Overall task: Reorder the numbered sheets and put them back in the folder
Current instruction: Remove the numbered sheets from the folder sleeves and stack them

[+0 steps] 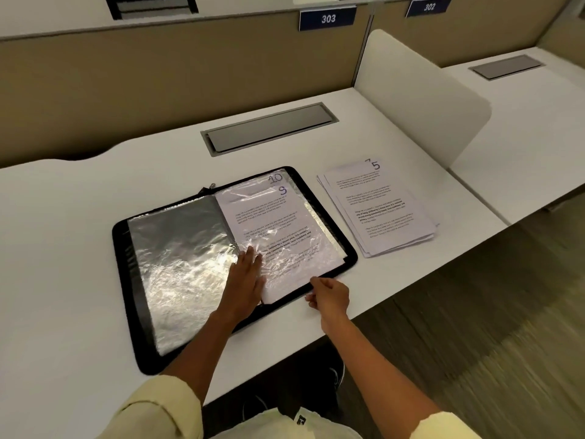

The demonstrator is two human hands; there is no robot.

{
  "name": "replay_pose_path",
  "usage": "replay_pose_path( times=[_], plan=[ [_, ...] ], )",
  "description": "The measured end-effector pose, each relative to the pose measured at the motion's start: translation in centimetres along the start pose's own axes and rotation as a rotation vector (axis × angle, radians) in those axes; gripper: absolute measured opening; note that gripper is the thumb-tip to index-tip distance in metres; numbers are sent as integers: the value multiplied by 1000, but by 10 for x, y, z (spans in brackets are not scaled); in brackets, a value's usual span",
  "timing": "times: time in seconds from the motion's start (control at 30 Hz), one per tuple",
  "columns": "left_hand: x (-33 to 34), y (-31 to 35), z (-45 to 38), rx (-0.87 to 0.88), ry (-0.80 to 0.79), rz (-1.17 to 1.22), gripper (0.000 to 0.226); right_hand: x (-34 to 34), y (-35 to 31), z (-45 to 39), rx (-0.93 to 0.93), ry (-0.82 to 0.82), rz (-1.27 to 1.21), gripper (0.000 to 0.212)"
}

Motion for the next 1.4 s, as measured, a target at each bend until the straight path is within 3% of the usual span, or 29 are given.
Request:
replay_pose_path(
  times=[0.1, 0.27, 0.63, 1.23, 1.4],
  plan=[
    [2, -3, 0, 12, -4, -7, 78, -8, 9, 5, -9, 44, 2, 10],
    [-1, 0, 1, 22, -16, -11, 67, -11, 17, 11, -13, 88, -70, 5],
    [-3, -11, 25, 32, 10, -157, 73, -3, 26, 11, 65, 101, -227, 12],
    [-4, 8, 25, 50, 14, -232, 72, -64, 56, 45, -81, 276, -205, 6],
    [-4, 14, 24, 54, 15, -239, 70, -68, 53, 49, -110, 257, -208, 8]
  ],
)
Point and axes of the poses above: each hand's wrist, its own z-axis away from the middle knuckle, its own x-axis out of the palm, y = z × x, the point moved 6 cm from there along -z, towards the middle knuckle, and after that the axes turned 1 degree about z, right-handed, at the moved point
